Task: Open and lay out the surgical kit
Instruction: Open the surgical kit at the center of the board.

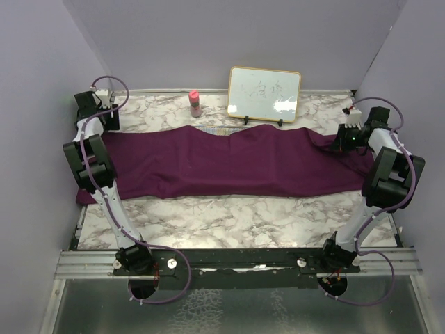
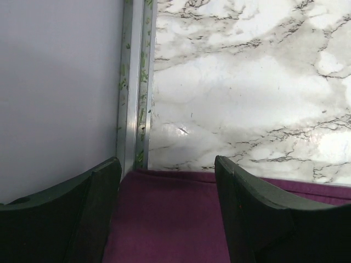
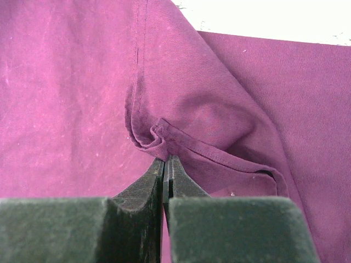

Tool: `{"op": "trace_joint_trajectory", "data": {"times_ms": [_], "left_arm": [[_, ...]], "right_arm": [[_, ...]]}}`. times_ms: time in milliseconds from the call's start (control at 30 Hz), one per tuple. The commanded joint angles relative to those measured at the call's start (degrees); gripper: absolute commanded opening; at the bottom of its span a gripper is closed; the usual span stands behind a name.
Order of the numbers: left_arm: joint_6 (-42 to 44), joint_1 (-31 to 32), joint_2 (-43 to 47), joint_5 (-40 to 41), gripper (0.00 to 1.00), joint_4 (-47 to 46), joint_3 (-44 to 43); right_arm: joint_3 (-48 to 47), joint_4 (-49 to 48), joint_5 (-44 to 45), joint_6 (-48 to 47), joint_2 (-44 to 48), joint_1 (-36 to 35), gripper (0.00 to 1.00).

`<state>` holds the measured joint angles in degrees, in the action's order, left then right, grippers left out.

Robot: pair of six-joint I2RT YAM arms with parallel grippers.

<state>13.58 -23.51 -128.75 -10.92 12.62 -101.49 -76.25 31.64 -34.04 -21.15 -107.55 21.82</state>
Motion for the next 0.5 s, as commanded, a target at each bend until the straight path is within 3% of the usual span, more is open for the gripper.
{"op": "trace_joint_trajectory", "data": {"times_ms": [0,233,467], "left_arm": [[0.43,-0.22,-1.59,2.26,0.72,1.72,-2.17],[0.45,-0.14,-0.75,1.07,0.71,1.86,2.17],[0.17,0.23,-3.28,1.48,0.70,1.88,0.35]], "right_arm": [[-0.88,-1.66,0.42,0.82,2.75,0.06,0.01],[-2.31,-1.44,1.42,1.63,1.80,0.06,0.01],[-2.12,-1.49,-0.23,1.64,0.56,0.06,0.01]]}}
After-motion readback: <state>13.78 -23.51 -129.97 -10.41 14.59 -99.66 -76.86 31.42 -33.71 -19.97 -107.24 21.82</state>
